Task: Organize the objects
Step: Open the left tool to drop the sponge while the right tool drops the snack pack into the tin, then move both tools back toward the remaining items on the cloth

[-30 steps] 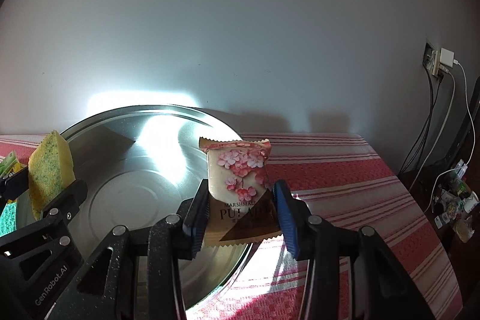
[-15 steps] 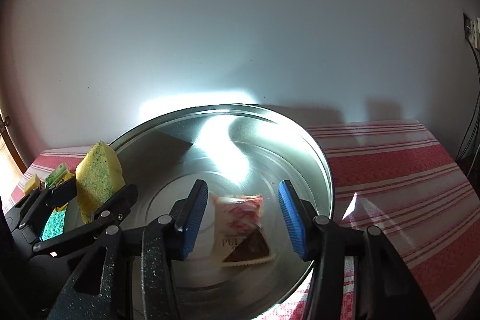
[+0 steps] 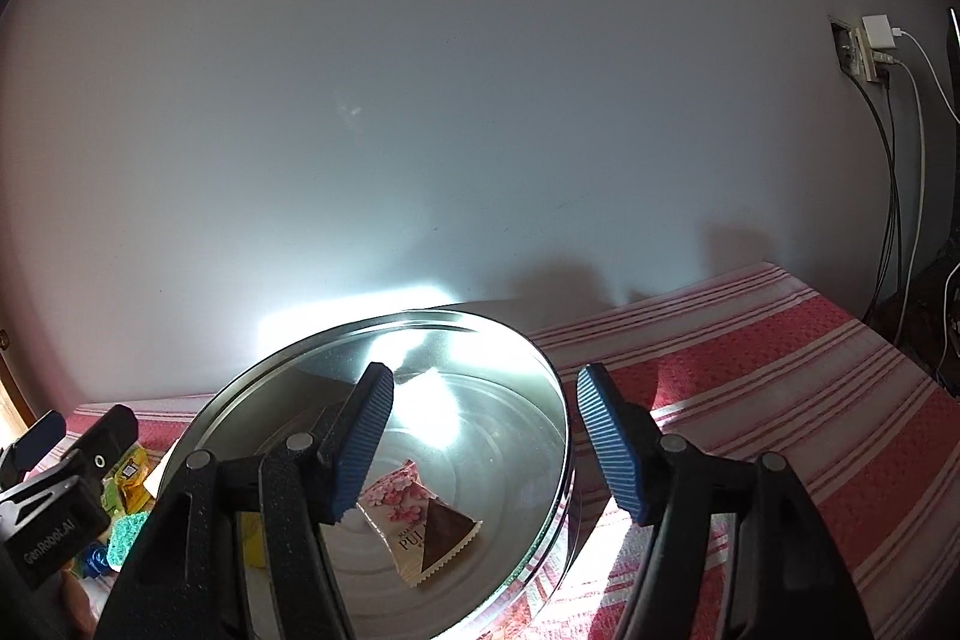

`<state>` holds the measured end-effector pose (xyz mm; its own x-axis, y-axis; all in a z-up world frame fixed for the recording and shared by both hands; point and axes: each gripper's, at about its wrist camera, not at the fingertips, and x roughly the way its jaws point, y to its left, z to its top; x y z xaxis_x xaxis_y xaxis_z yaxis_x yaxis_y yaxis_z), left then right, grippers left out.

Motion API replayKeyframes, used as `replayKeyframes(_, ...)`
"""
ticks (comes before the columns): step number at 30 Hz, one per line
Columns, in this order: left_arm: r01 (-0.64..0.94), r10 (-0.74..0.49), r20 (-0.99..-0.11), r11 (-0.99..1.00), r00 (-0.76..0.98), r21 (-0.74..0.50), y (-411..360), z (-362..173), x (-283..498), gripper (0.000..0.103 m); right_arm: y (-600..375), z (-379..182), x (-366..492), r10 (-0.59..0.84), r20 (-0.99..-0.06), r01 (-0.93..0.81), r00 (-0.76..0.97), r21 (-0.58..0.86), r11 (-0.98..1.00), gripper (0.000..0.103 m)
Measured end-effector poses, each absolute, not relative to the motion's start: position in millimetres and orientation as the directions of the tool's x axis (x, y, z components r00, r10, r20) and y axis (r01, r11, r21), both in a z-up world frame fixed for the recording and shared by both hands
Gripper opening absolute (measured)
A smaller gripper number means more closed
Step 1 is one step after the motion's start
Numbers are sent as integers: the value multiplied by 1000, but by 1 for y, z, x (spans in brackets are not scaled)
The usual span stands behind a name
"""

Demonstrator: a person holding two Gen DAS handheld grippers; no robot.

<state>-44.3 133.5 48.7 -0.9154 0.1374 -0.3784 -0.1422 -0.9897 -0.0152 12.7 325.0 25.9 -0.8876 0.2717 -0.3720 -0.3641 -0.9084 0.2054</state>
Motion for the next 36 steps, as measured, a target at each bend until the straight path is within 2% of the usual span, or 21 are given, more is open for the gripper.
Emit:
replayKeyframes(6,-42,25,-287,-998,-957,54,106,43,-26,103,322,29,25,306,-340,-392,-889,223,-892,66)
replayKeyframes(12,-55,22,-320,-994,-947,95,94,31,-16,102,310,22,25,297,-328,-378,-897,218,-900,66)
replayKeyframes(17,-48,4,-315,-990,-949,132,92,23,-12,102,295,22,35,332,-266,-390,-905,207,-897,66)
replayKeyframes(25,-58,-1,-324,-984,-946,170,85,17,-6,102,271,18,40,345,-268,-398,-900,181,-899,66)
replayKeyframes(36,-43,-7,-337,-989,-941,141,51,17,-1,102,228,21,55,308,-244,-345,-920,128,-930,66)
